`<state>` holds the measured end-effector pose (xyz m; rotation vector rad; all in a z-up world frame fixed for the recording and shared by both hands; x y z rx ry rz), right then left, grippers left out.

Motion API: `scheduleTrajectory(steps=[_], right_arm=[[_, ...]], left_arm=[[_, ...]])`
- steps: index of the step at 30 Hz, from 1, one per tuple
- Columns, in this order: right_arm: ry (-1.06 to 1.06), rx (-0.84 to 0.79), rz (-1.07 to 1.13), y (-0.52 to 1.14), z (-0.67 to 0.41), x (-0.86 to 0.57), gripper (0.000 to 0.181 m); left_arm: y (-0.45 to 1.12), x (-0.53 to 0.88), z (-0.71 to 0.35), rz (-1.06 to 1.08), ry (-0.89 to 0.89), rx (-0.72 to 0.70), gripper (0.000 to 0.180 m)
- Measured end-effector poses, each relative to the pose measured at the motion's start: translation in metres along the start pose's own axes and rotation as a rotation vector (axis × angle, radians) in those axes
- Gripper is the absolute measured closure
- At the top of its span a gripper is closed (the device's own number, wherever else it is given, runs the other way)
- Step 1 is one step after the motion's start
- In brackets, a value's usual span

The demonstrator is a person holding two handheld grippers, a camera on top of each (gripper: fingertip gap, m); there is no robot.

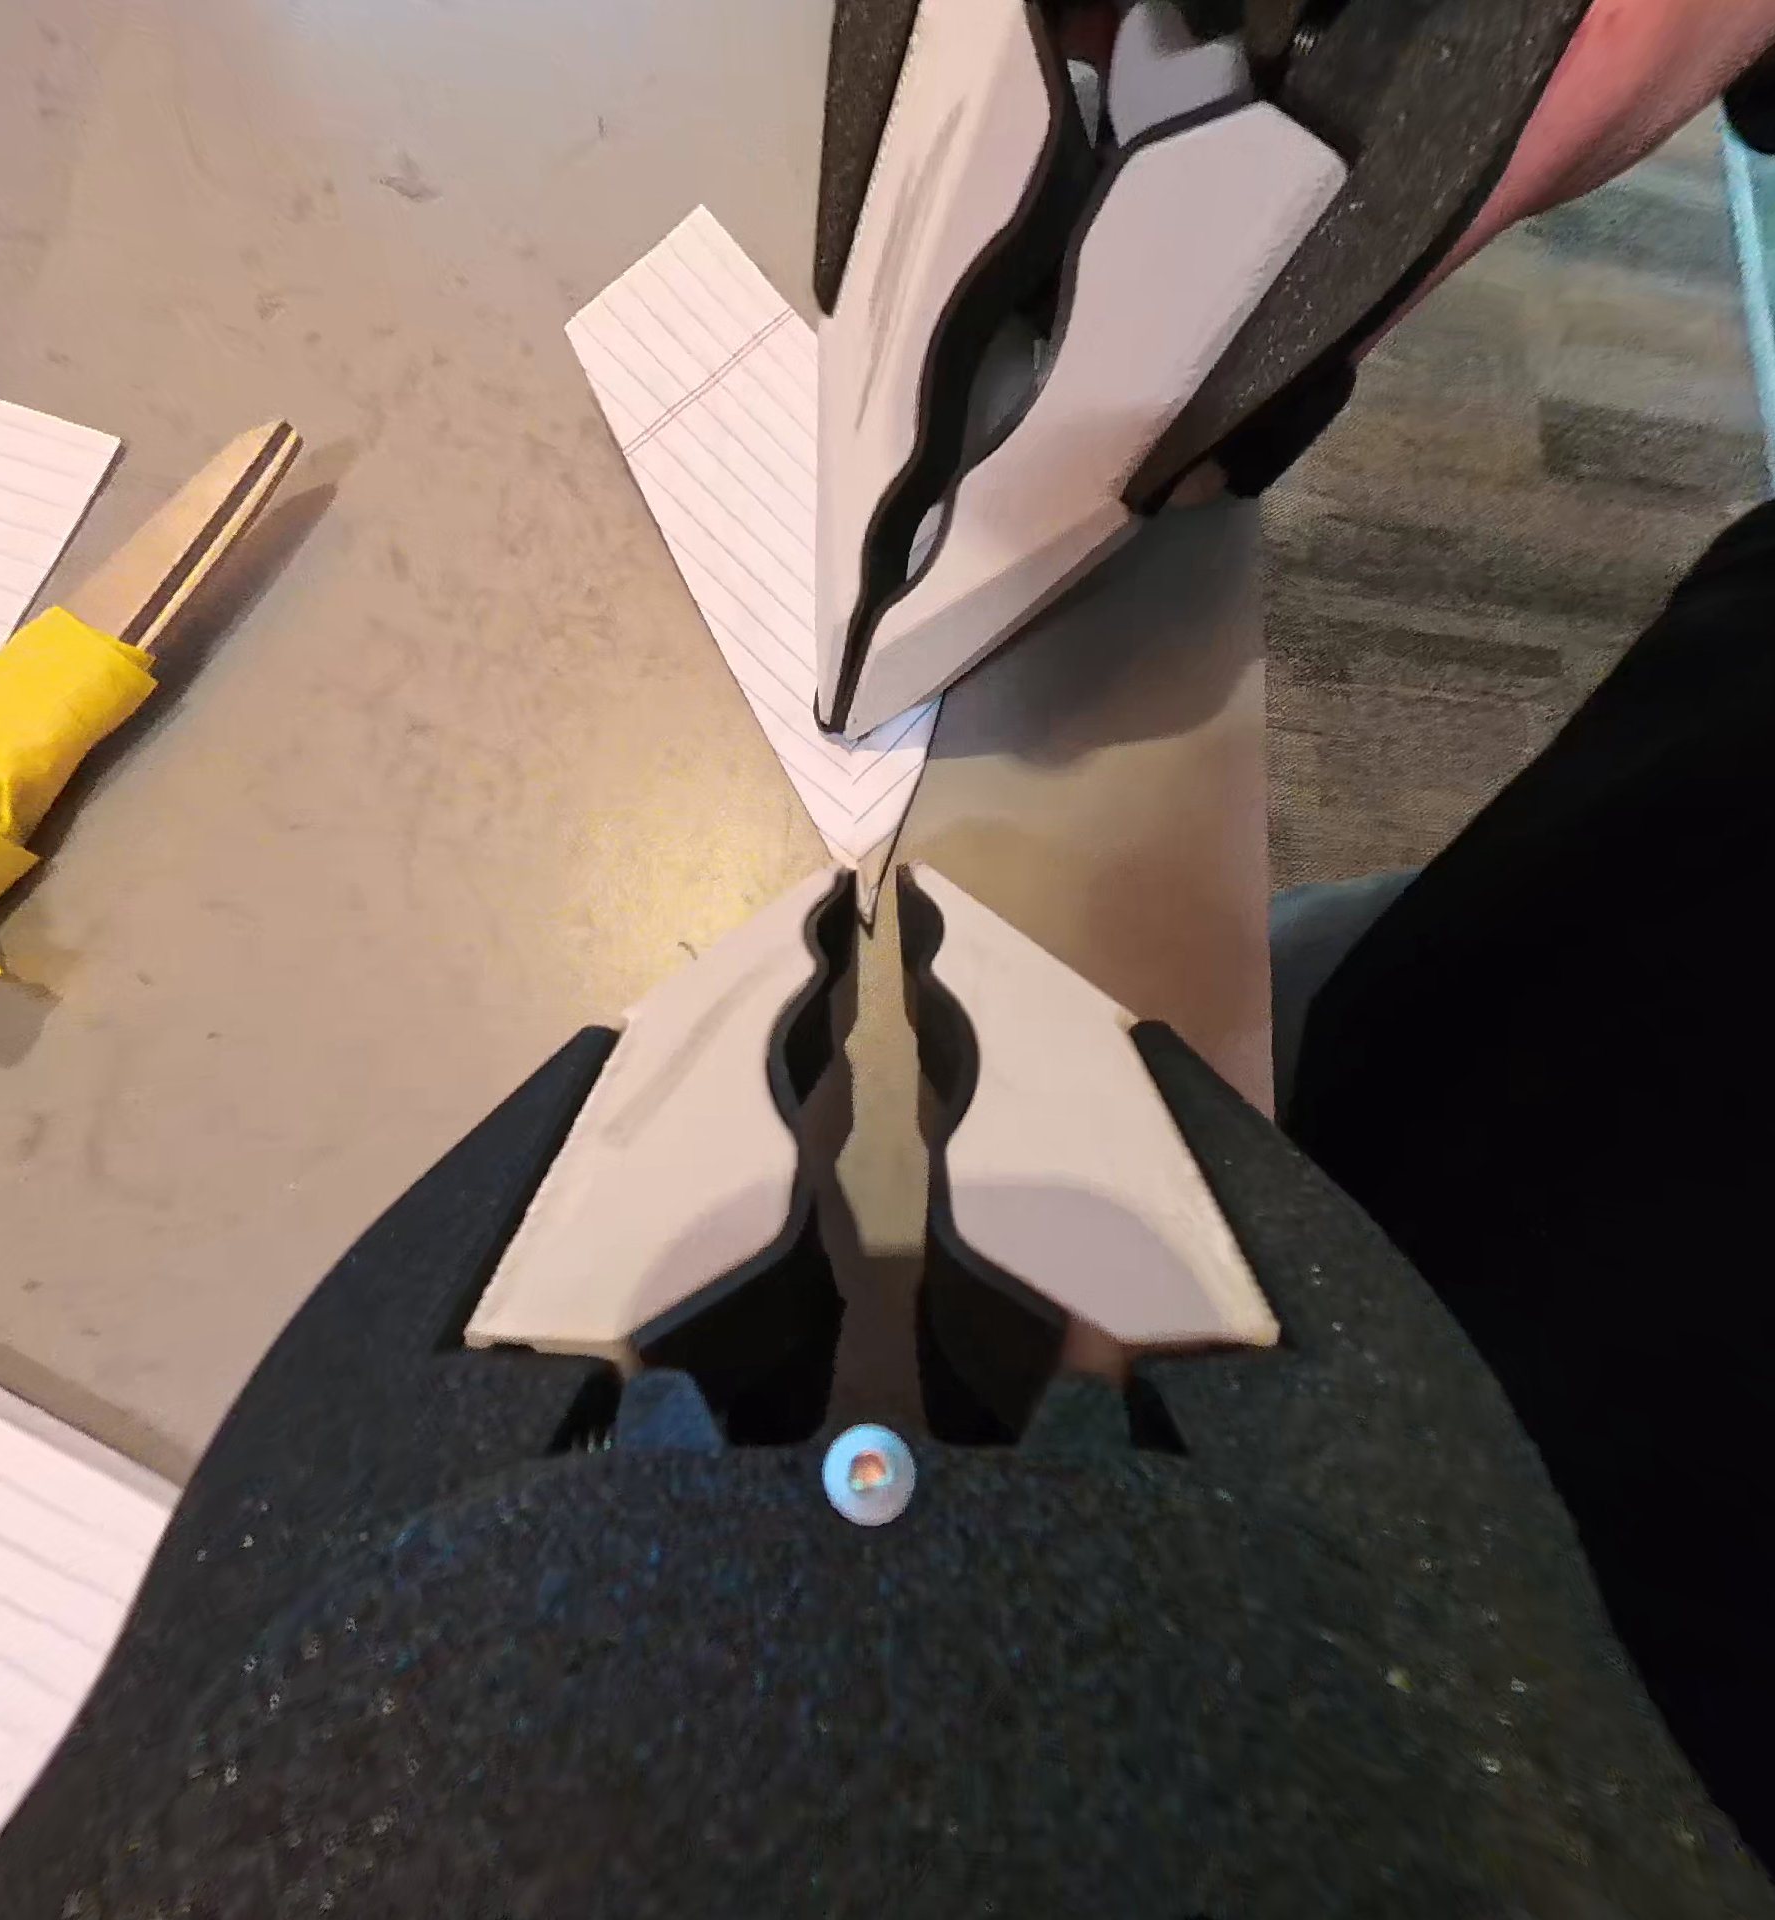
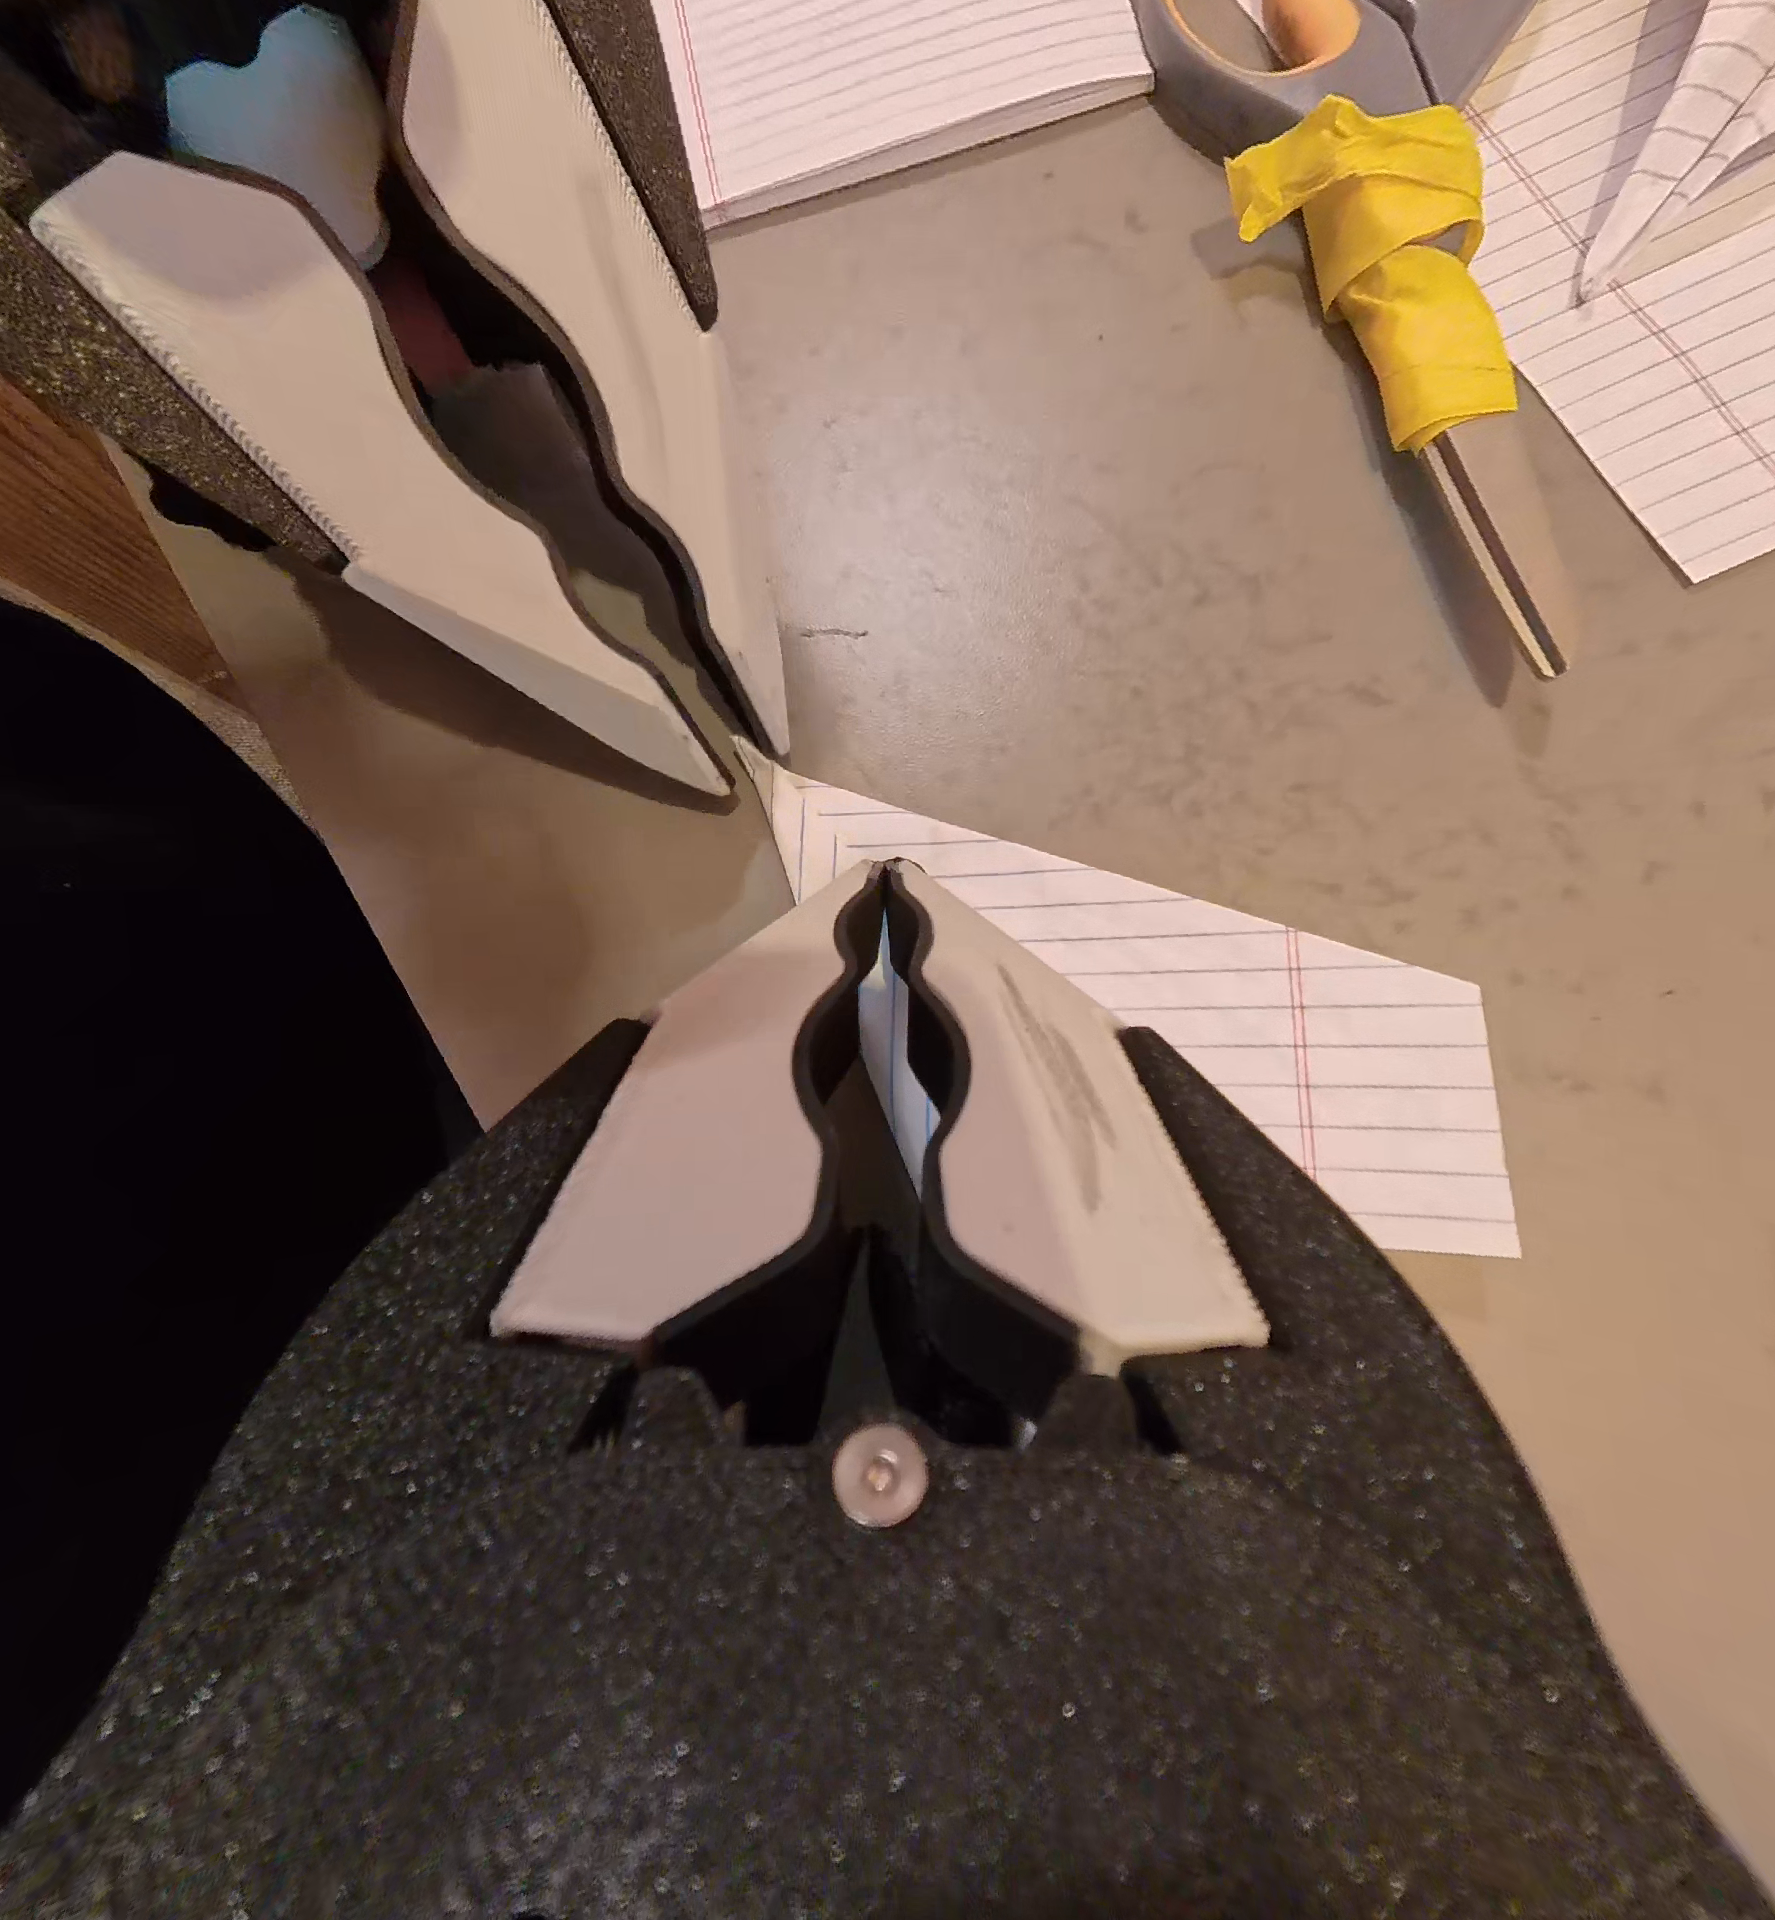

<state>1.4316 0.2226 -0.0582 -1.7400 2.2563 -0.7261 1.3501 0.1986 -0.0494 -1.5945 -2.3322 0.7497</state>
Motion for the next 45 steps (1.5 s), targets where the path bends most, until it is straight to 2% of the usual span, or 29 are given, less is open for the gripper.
scheduleTrajectory(steps=[3, 8, 20, 25, 29, 45], right_arm=[[0.011, 0.001, -0.006, 0.0, 0.0, 0.0, 0.181], [0.021, 0.001, -0.014, 0.0, 0.0, -0.001, 0.181], [0.018, 0.001, -0.013, 0.0, 0.0, -0.001, 0.181], [0.004, -0.001, -0.006, 0.0, 0.0, -0.001, 0.181], [0.007, -0.001, -0.008, 0.0, 0.0, -0.001, 0.181], [-0.046, 0.018, 0.025, -0.006, 0.003, -0.001, 0.181]], left_arm=[[0.0, 0.001, 0.0, 0.008, 0.011, -0.028, 0.18], [0.004, -0.01, 0.003, 0.029, 0.166, 0.001, 0.18], [0.0, -0.005, 0.0, 0.018, -0.064, -0.01, 0.18], [-0.003, -0.002, -0.011, -0.01, -0.025, -0.041, 0.179], [0.011, -0.002, -0.004, -0.022, 0.06, 0.009, 0.176], [0.016, 0.001, -0.001, -0.021, 0.063, 0.016, 0.179]])
Point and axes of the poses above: each gripper's, where its closed fingertips meet, y out along the fingers, z out of its underside, x = y × z across the jaws, the point moved 4 cm from there along -y, back along the fingers, and after that the axes turned 15 degrees about -x, right-handed, at the moved point
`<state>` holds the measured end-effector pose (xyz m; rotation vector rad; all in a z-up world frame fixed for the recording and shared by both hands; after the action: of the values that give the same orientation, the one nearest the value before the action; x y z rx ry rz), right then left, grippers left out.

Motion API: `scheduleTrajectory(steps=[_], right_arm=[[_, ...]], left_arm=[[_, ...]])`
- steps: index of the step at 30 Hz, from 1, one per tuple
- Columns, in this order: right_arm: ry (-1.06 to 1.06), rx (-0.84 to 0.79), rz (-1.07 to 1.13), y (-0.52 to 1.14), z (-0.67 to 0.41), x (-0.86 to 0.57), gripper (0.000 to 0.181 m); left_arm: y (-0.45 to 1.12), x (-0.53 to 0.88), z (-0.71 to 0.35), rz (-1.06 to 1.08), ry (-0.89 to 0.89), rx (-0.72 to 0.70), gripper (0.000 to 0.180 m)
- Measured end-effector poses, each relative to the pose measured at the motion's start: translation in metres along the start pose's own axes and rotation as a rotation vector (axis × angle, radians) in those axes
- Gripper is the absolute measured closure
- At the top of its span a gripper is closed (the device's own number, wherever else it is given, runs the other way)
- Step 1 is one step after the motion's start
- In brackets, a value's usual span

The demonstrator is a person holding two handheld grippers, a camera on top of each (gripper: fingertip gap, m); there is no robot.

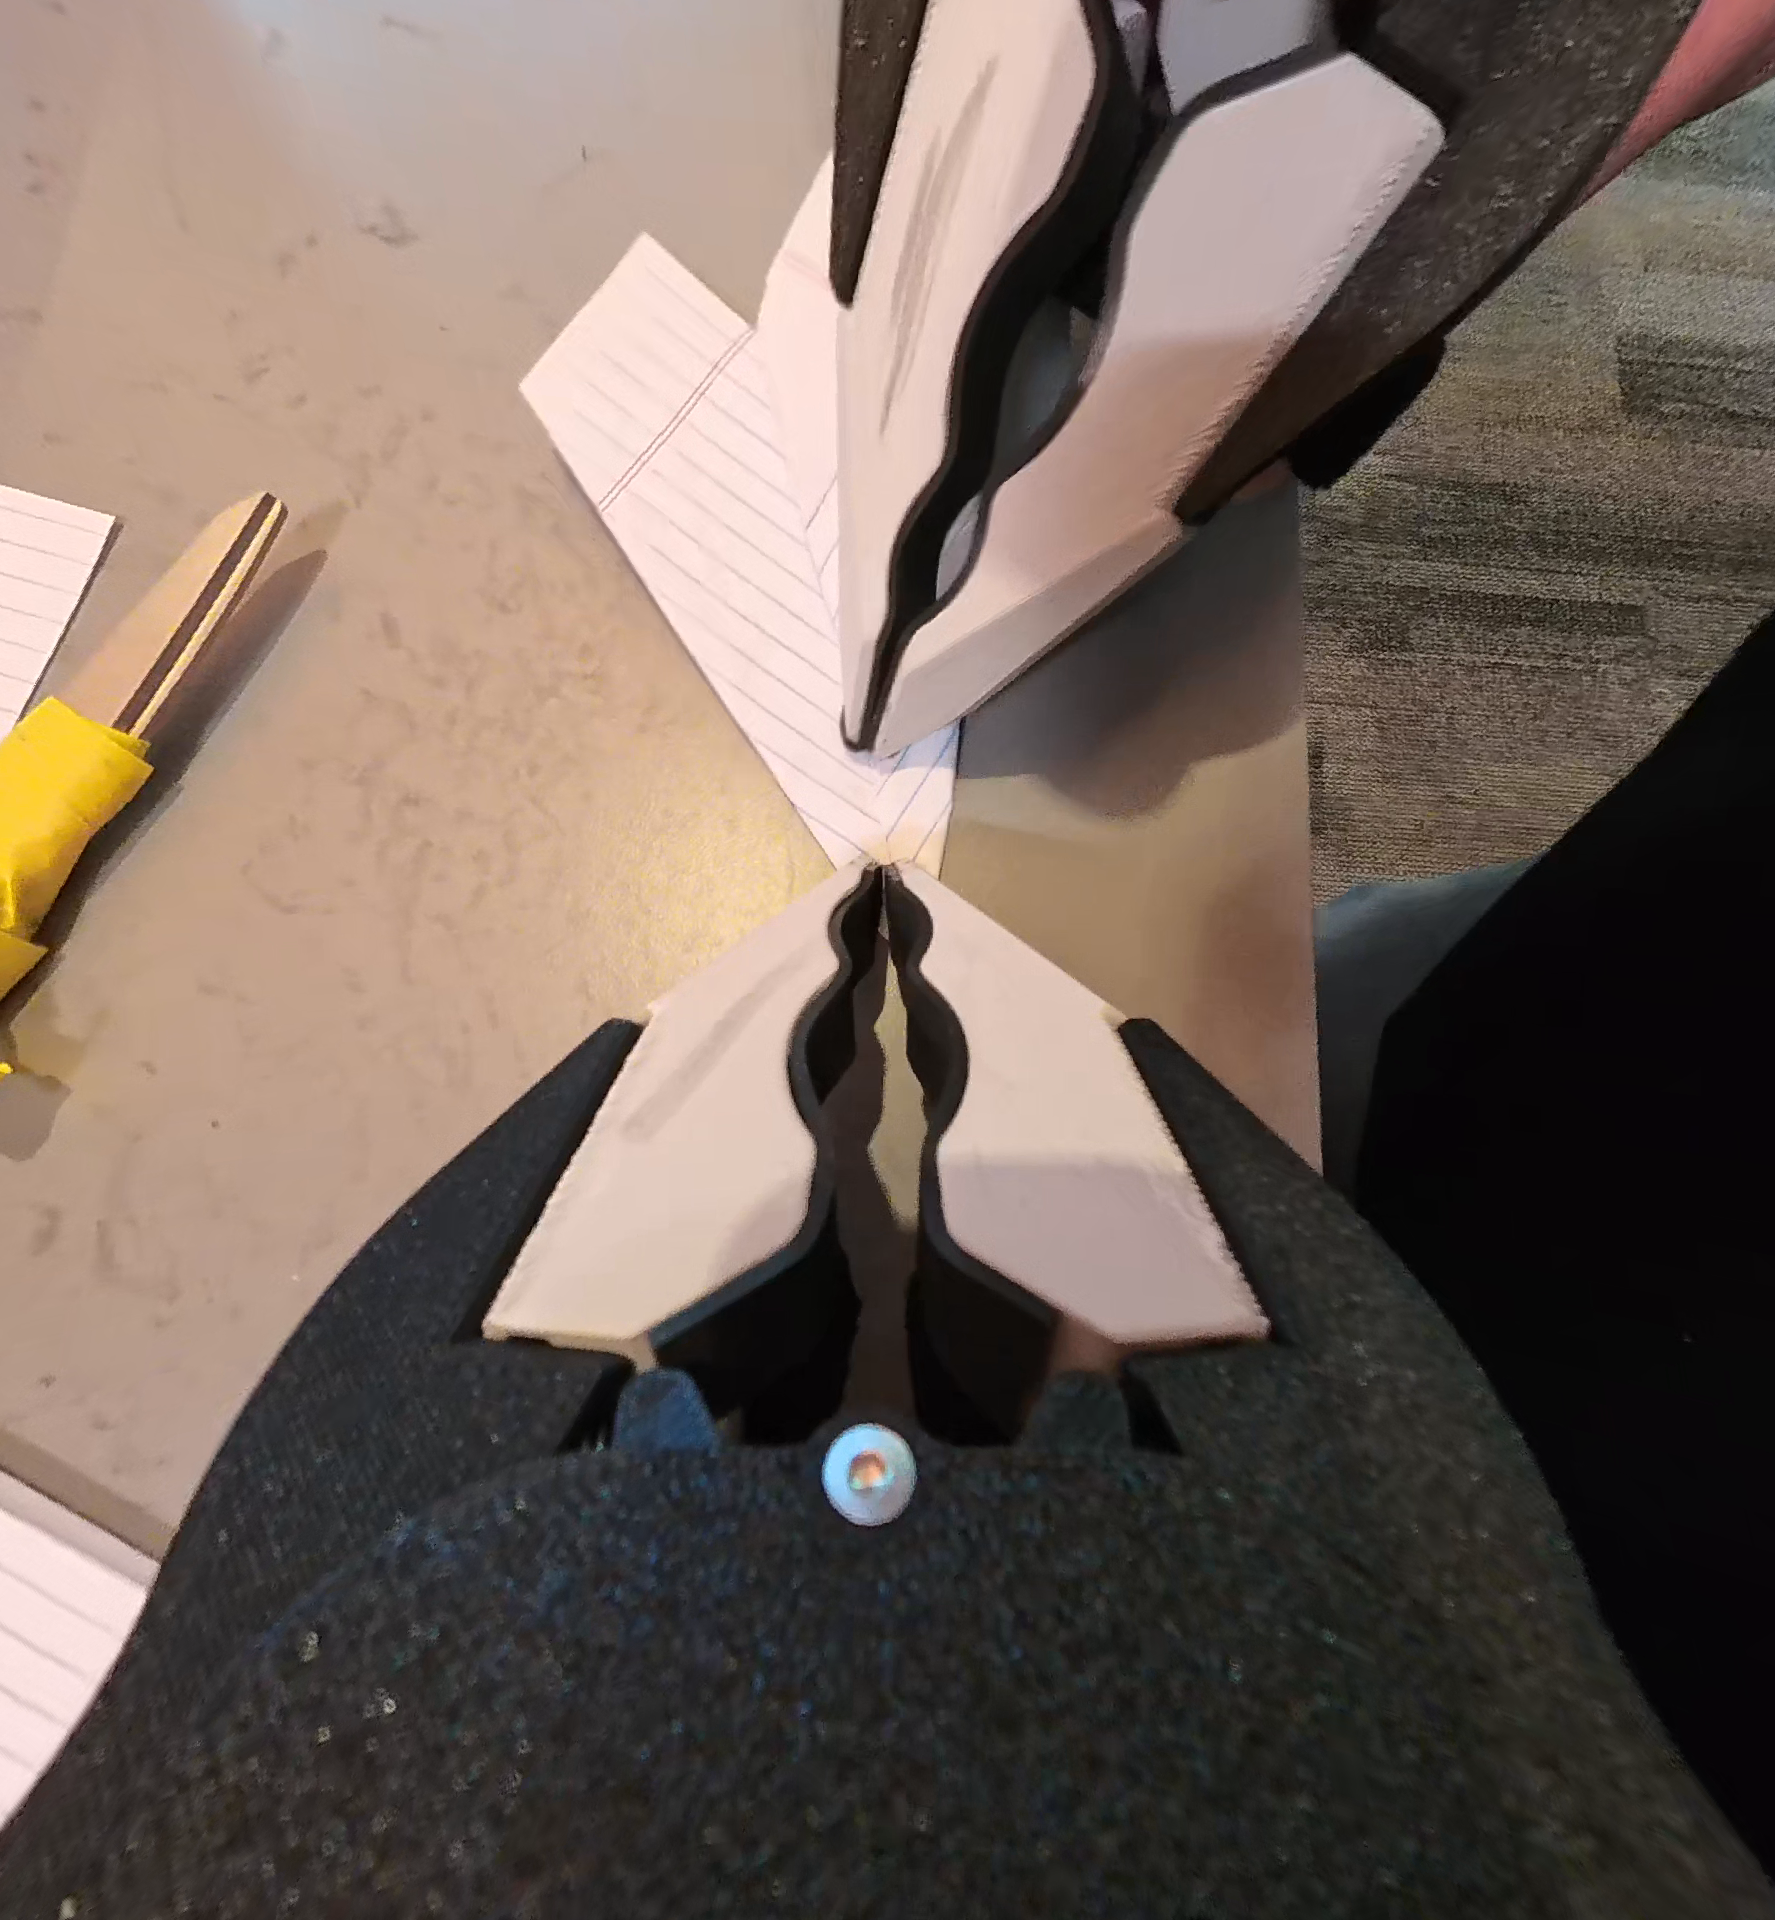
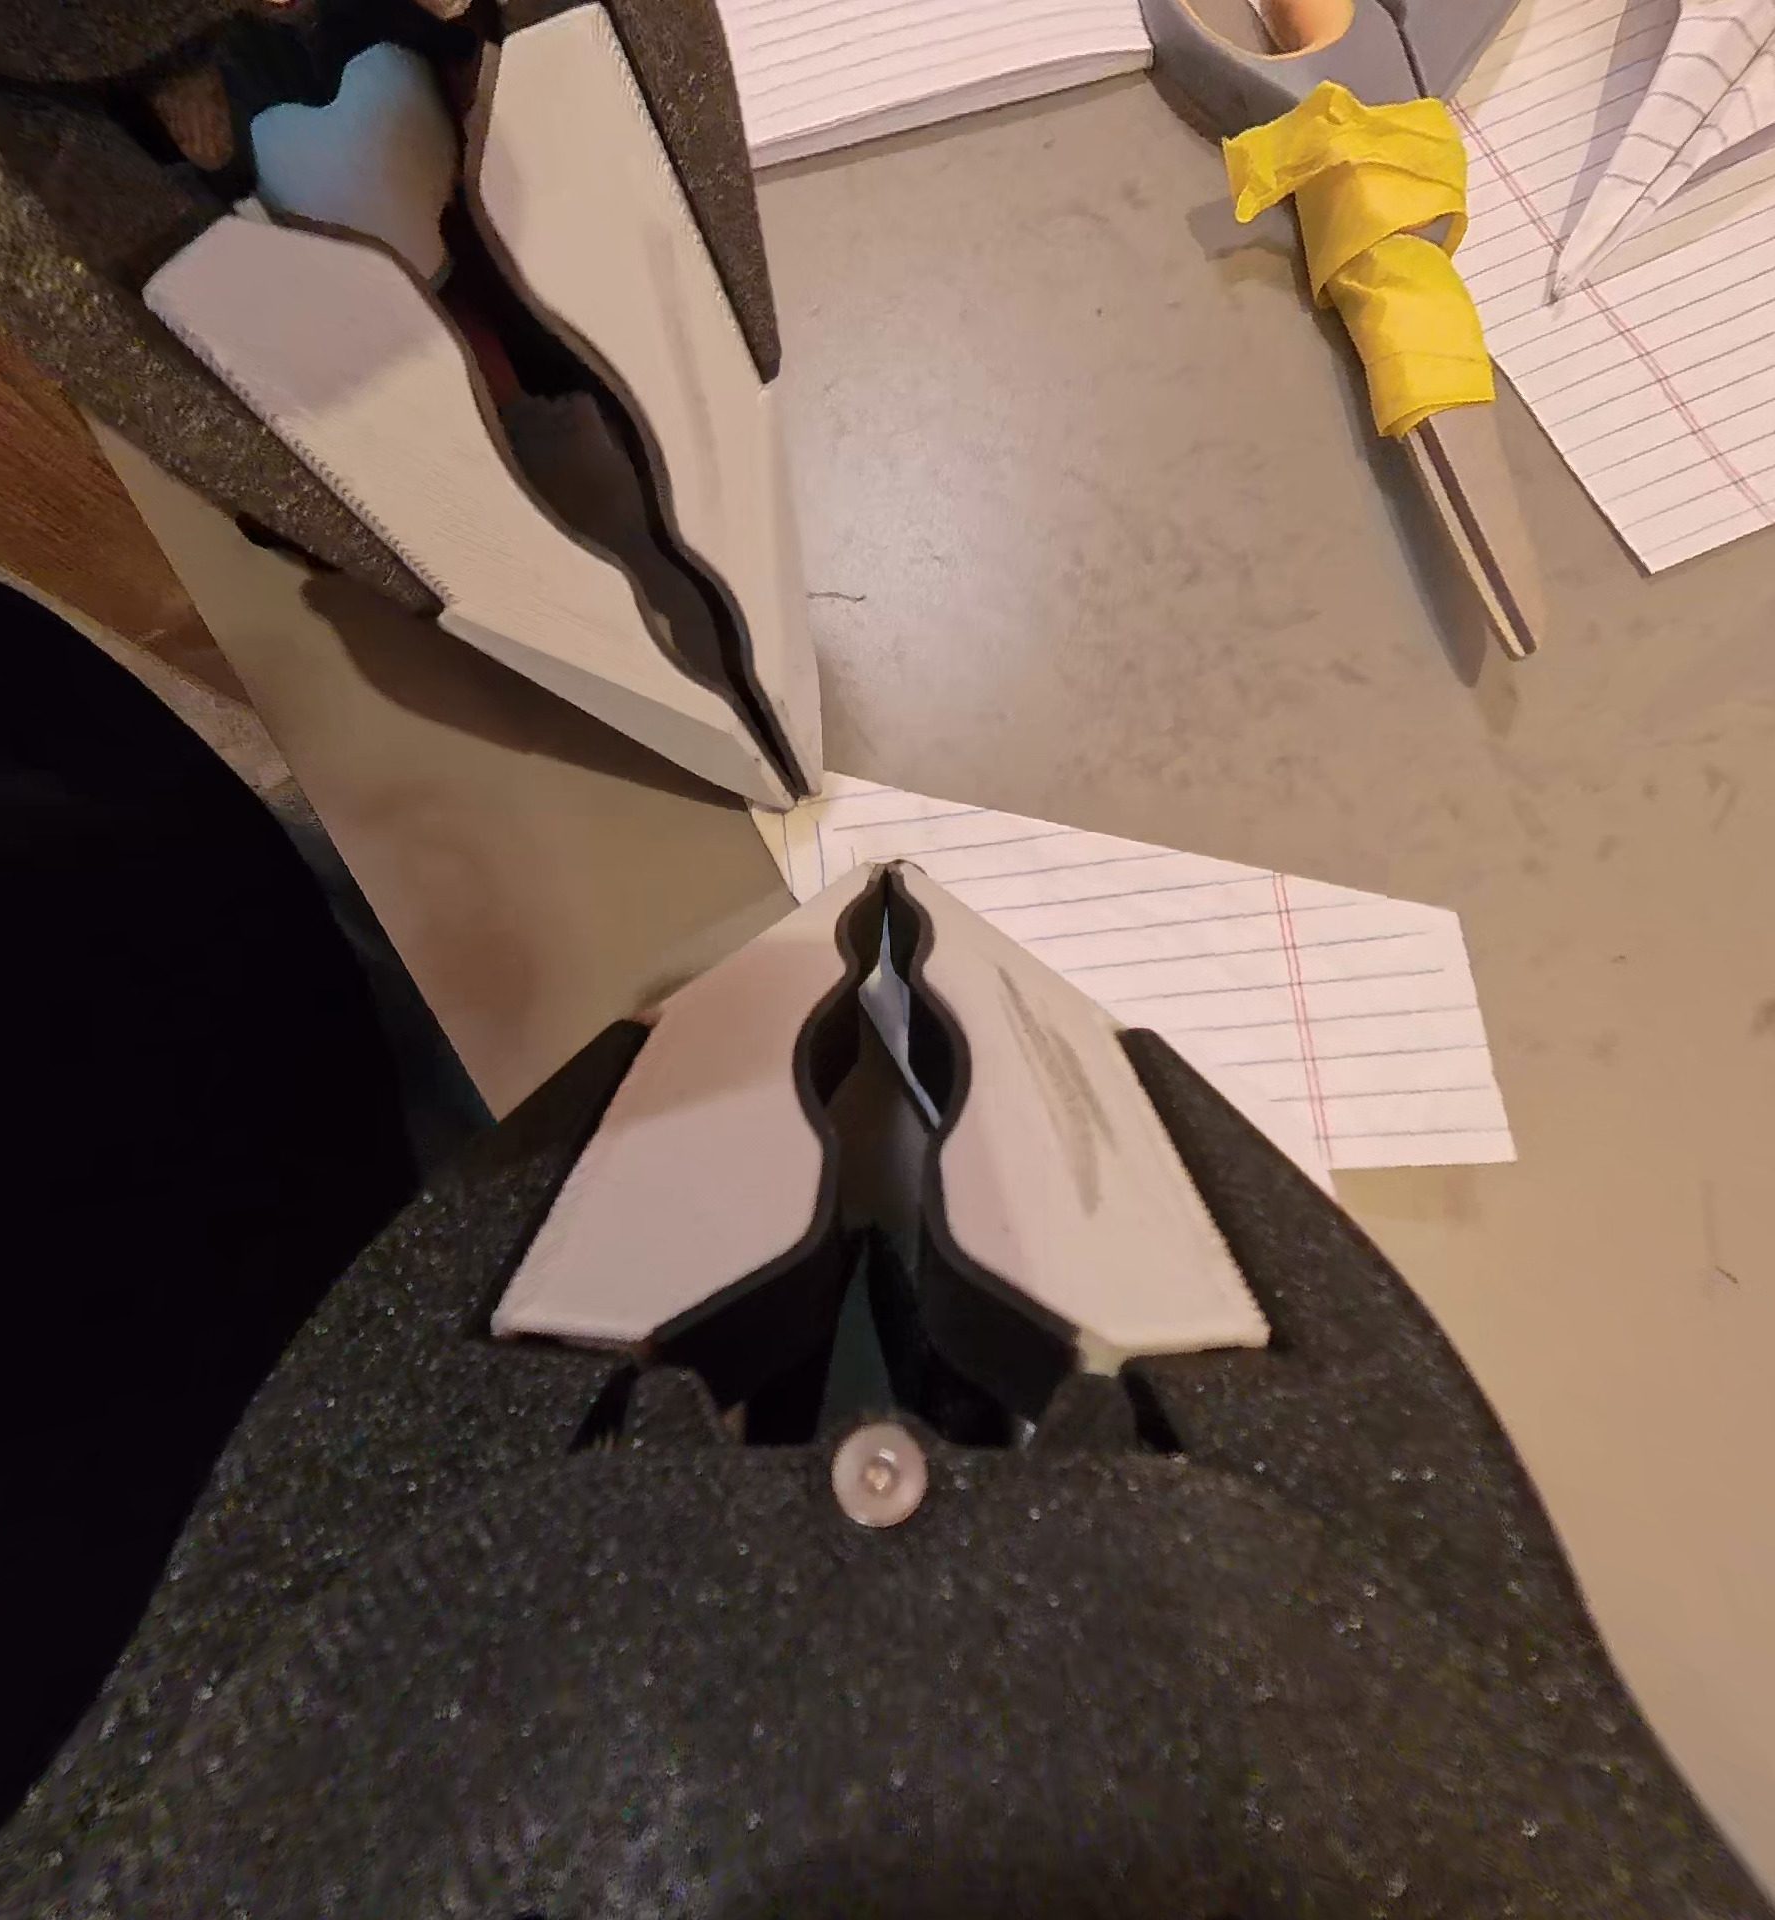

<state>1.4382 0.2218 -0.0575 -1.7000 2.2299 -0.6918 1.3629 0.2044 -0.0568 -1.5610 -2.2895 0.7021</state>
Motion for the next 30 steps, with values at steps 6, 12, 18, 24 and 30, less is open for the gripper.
scheduleTrajectory(steps=[6, 12, 18, 24, 30], right_arm=[[-0.045, 0.0, 0.027, -0.003, 0.002, 0.003, 0.181], [-0.067, -0.017, 0.048, -0.003, 0.003, 0.003, 0.181], [-0.071, -0.018, 0.054, -0.004, 0.003, 0.004, 0.181], [-0.039, -0.023, 0.056, -0.003, 0.004, 0.003, 0.181], [0.006, -0.025, 0.086, -0.003, 0.002, -0.003, 0.181]], left_arm=[[0.001, -0.001, -0.002, -0.004, -0.004, 0.005, 0.18], [0.004, 0.001, -0.014, 0.007, 0.065, -0.027, 0.176], [0.013, 0.002, -0.008, 0.017, 0.081, 0.002, 0.177], [0.014, 0.002, -0.008, 0.019, 0.107, 0.01, 0.176], [0.013, 0.0, -0.008, 0.05, 0.094, 0.019, 0.176]])
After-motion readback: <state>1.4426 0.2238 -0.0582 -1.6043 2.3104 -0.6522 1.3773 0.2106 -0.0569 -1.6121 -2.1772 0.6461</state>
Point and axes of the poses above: each gripper's, where its closed fingertips meet, y out along the fingers, z out of its underside, x = y × z across the jaws, the point moved 4 cm from there along -y, back along the fingers, and after that the axes turned 15 degrees about -x, right-handed, at the moved point
